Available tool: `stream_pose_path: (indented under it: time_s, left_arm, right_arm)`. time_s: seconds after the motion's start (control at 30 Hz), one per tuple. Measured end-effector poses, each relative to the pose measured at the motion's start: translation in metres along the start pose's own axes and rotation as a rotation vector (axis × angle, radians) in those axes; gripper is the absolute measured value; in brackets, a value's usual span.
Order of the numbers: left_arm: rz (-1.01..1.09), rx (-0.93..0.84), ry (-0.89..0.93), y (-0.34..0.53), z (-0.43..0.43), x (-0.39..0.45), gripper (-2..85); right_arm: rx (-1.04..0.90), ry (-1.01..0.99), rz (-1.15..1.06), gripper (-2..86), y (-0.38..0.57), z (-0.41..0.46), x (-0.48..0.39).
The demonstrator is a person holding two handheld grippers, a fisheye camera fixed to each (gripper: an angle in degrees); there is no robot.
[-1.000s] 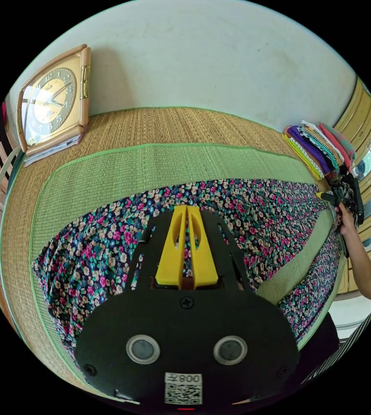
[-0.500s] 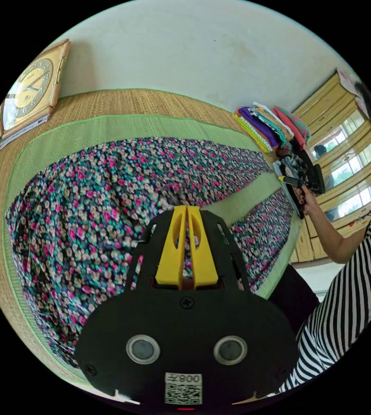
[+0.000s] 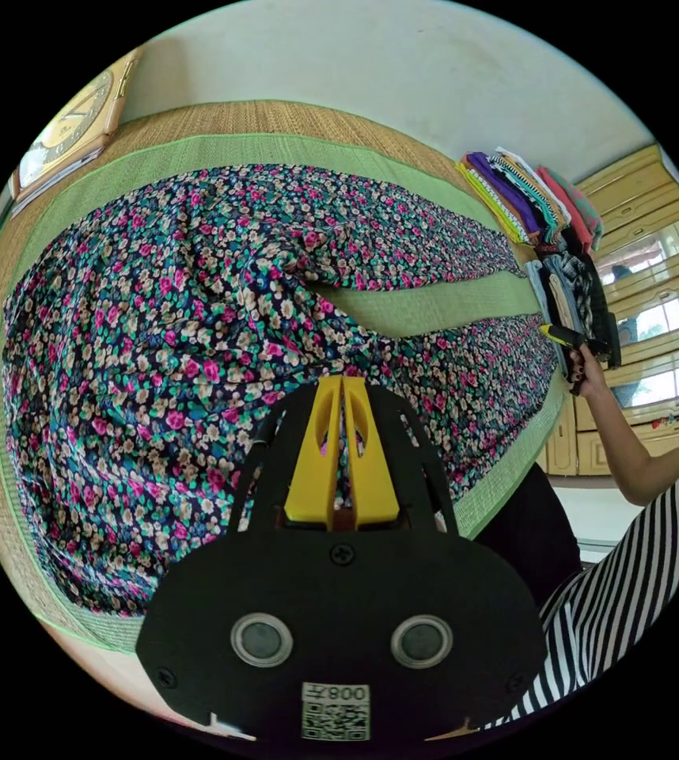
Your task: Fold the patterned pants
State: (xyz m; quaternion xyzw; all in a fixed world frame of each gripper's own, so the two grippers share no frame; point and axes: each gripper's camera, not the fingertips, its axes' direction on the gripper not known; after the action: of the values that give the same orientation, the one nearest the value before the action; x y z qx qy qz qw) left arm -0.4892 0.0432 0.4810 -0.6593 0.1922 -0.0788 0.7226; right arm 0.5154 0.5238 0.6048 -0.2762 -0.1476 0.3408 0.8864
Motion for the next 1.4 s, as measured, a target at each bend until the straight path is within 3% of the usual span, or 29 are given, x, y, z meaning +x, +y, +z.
stream_pose_path:
  time_s: [0.13,0.27,0.4,0.6,0.7,0.77,0.97,1.17,1.4]
  left_arm:
    - [0.014,-0.03,-0.022,0.04,-0.014,0.003,0.1]
    - [-0.035,-0.115,-0.048,0.078,-0.007,-0.008,0.1]
    - [-0.096,-0.049,-0.052,0.098,-0.027,-0.021,0.1]
    - [-0.364,0.11,-0.256,0.141,-0.077,-0.092,0.1]
    - [-0.501,0.047,-0.255,0.171,-0.076,-0.133,0.1]
    - [-0.536,0.13,-0.174,0.19,-0.083,-0.144,0.1]
    - [-0.46,0.193,-0.216,0.203,-0.088,-0.143,0.1]
    - [-0.41,0.183,-0.217,0.216,-0.075,-0.144,0.1]
    - [-0.31,0.12,-0.286,0.221,-0.053,-0.139,0.1]
  right_arm:
    - [-0.013,-0.057,-0.124,0.0,0.023,-0.008,-0.028]
    - [-0.194,-0.083,-0.269,0.0,0.064,0.027,-0.064]
    - [-0.187,-0.067,-0.26,0.1,0.082,0.036,-0.061]
    - [-0.149,-0.033,-0.374,0.1,0.073,0.036,-0.088]
    - [-0.134,-0.164,-0.498,0.1,0.067,0.048,-0.134]
    - [-0.164,-0.309,-0.627,0.1,0.058,0.069,-0.187]
    - [-0.191,-0.58,-1.028,0.1,0.038,0.124,-0.374]
    - [-0.237,-0.457,-1.249,0.1,0.051,0.194,-0.544]
    - [-0.264,-0.317,-1.265,0.1,0.062,0.263,-0.624]
